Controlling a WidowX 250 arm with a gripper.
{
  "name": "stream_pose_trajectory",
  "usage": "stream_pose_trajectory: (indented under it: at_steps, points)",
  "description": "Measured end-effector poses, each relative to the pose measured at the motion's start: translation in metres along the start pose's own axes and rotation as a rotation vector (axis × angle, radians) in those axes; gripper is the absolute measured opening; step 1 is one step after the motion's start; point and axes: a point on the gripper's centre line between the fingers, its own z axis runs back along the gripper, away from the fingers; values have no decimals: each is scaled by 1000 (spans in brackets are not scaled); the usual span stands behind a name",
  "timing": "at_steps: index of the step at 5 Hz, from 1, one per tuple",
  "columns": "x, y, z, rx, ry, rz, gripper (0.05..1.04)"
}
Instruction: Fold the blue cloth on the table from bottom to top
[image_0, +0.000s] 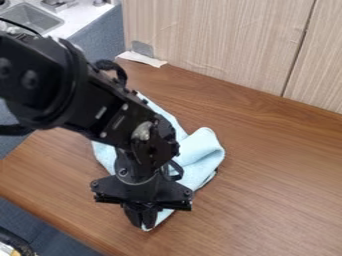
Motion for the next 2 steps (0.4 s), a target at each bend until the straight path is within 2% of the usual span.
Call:
stream_pose_trajectory:
  at_steps: [2]
  points:
    - [20,-19,32,-52,-45,-22,60]
